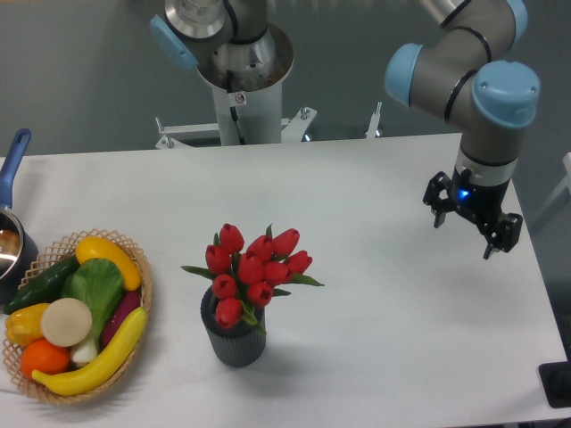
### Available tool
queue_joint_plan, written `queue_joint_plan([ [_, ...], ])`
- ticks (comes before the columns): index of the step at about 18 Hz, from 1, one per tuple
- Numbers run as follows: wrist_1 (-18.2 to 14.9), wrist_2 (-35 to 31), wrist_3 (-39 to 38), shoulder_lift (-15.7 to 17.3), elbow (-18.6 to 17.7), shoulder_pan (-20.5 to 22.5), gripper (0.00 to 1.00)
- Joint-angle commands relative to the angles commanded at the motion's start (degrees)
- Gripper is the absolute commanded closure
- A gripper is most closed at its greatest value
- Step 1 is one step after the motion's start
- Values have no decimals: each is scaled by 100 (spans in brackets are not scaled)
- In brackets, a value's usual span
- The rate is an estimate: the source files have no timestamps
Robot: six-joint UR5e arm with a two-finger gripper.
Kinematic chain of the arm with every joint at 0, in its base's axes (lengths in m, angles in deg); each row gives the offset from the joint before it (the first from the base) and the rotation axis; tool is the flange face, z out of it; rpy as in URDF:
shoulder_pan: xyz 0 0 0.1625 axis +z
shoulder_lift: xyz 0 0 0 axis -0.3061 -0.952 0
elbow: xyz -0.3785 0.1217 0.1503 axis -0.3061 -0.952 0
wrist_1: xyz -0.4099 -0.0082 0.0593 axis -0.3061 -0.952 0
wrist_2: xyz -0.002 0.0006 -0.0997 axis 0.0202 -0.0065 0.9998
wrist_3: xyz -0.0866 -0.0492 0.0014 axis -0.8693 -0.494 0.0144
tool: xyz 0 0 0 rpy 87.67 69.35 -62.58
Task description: Insert the flowers into the vase
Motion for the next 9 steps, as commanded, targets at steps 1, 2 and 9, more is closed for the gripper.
queue_joint_plan([
  [1, 9, 0, -9, 0, -17, 0, 0],
  [2, 17, 0, -9, 9, -35, 0, 0],
  [9, 53, 0, -9, 9, -53, 0, 0],
])
